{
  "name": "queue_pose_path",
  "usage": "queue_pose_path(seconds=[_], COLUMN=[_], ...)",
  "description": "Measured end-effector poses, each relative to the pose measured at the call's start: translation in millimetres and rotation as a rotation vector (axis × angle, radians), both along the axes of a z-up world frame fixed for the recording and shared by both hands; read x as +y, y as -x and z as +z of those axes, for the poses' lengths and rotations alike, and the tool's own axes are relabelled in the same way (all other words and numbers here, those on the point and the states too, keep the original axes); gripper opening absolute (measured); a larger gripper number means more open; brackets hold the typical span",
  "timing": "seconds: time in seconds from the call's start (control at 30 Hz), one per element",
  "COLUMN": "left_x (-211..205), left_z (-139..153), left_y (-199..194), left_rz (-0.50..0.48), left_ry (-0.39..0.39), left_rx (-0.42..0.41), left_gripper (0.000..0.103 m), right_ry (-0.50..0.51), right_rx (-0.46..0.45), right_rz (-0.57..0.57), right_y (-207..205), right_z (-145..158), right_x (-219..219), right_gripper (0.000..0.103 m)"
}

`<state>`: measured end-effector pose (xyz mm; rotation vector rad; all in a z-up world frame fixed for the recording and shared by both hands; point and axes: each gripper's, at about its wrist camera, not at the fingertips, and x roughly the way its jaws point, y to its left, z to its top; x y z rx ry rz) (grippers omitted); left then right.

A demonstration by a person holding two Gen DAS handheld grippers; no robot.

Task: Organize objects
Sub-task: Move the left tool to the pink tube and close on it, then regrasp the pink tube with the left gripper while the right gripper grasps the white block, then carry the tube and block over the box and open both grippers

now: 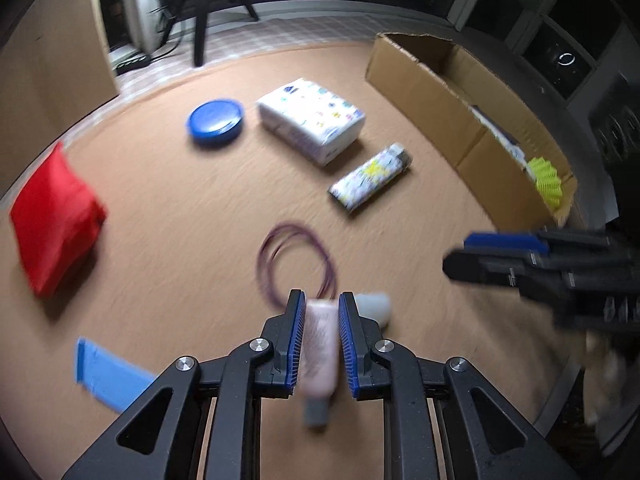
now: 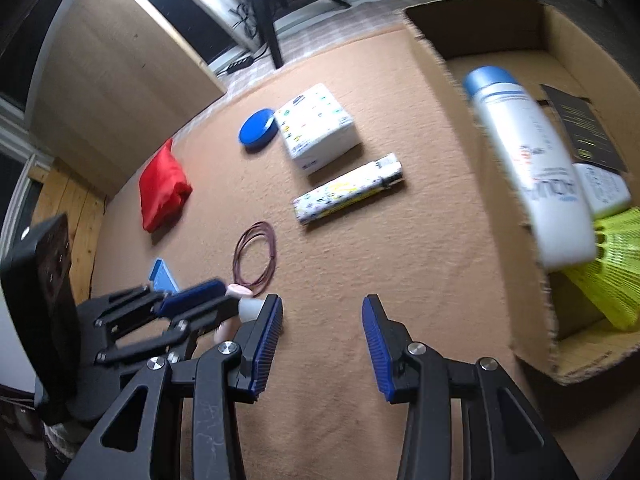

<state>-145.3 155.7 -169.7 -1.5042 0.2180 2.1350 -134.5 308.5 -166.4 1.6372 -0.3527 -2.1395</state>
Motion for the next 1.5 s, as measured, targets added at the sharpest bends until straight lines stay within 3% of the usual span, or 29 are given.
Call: queue_pose_path(seconds=[0.23, 0.43, 0.53, 0.87, 1.07, 1.27, 1.5], left_x=[-55.5, -81.9, -82.0, -64.5, -57.5, -59.0, -66.6], left_z=[-0.6, 2.0, -0.2, -8.7, -13.3, -14.5, -13.9], left_y=[-23.0, -38.7, -47.1, -49.5, -47.2, -45.0, -43.1], left_rz=[0.128, 0.205, 0.215, 0.189, 0.181, 0.173, 0.189], left_ry=[-0.019, -0.048, -0.059, -0.036, -0.007, -0.005, -0.032], left_rx=[0.007, -0.009, -0.019, -0.032, -0.018, -0.018, -0.031], left_gripper=[0.020, 0.043, 0.046, 0.046, 0.044, 0.022, 0.022], right_ry=[-0.024, -0.047, -0.070, -0.244, -0.329, -0.320, -0.273], right_rx=[0.007, -0.007, -0.007, 0.072, 0.106, 0.107, 0.092], right_rz=[0.093, 0.135, 0.160, 0.295, 0.321, 0.314, 0.254], right_y=[5.0, 6.8, 5.7, -7.4, -11.5, -11.8, -15.6], right_z=[-4.1, -10.2, -13.1, -13.9, -13.5, -12.1, -3.9], right_x=[-32.4, -52.0, -64.3, -89.6, -91.3, -86.8, -62.2], right_gripper=[0.038, 0.038, 0.038, 0.038, 0.024, 0.023, 0.022])
